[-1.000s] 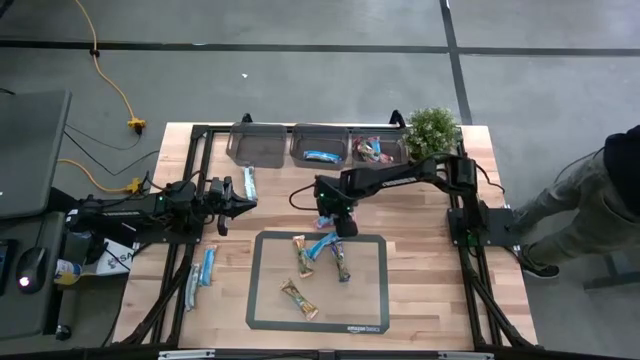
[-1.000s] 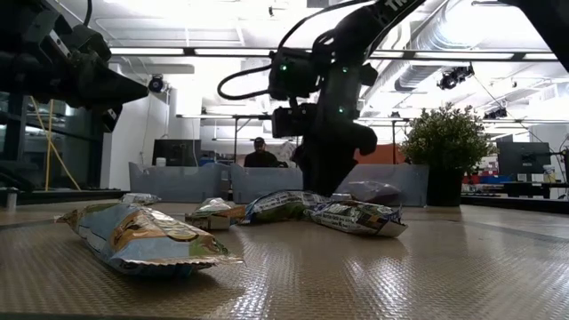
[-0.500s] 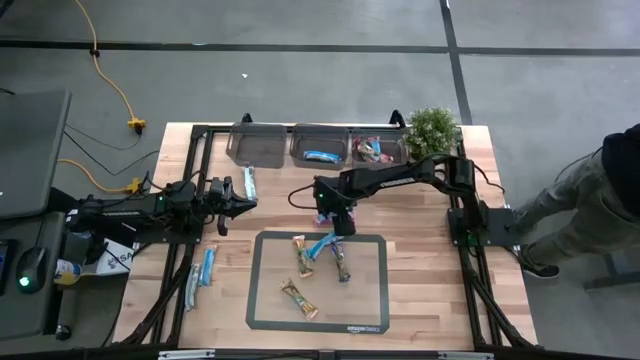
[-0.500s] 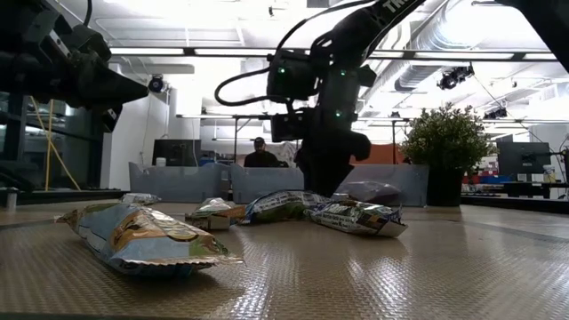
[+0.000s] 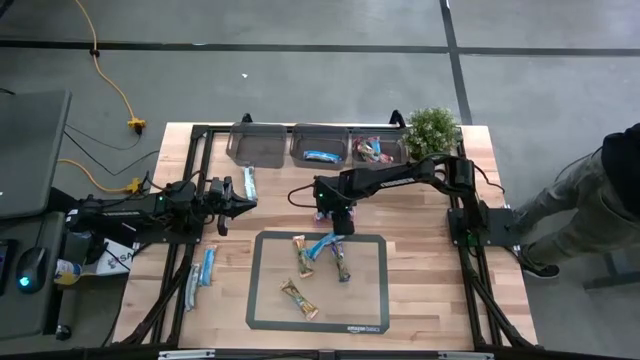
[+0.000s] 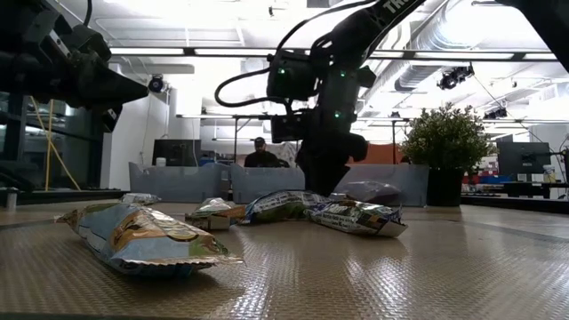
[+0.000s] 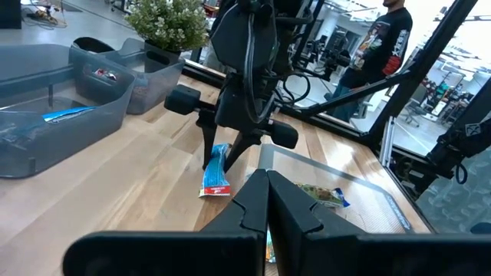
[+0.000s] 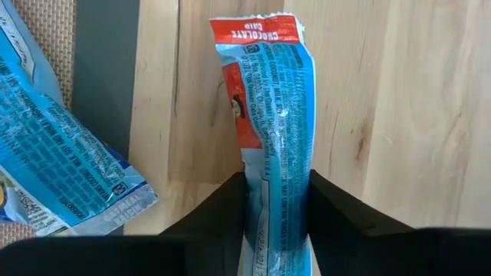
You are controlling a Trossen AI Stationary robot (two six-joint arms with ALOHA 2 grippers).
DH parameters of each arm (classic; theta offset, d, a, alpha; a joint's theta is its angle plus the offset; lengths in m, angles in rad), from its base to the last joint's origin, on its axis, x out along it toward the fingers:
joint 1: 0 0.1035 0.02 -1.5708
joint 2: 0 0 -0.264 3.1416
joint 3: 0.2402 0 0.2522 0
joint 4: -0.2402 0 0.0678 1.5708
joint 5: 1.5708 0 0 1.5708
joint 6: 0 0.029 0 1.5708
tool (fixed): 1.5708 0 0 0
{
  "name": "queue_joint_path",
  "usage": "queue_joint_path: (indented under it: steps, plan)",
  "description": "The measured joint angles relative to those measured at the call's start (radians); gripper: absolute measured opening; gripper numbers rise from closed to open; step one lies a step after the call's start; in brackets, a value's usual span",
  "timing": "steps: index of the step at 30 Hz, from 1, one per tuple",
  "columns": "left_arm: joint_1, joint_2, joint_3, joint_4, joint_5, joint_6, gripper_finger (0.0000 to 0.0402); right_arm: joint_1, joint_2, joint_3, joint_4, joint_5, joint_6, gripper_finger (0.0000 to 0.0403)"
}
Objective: Pick and place Granola Bars by type
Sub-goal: Put the red granola bar into the right black bin
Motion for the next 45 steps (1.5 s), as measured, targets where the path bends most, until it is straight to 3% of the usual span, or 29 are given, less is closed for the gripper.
queue_joint_path:
  steps: [9, 30, 45]
  plan:
    - [0.0, 0.0, 0.0, 0.0, 0.0, 0.0, 0.0, 0.0, 0.0, -0.001, 0.007, -0.003, 0.004, 0.0073]
    - [0.0, 0.0, 0.0, 0.0, 0.0, 0.0, 0.0, 0.004, 0.008, 0.072, 0.02, -0.04, 0.029, 0.0058]
    - [0.0, 0.0, 0.0, 0.0, 0.0, 0.0, 0.0, 0.005, 0.011, 0.074, 0.216, -0.137, 0.161, 0.0046]
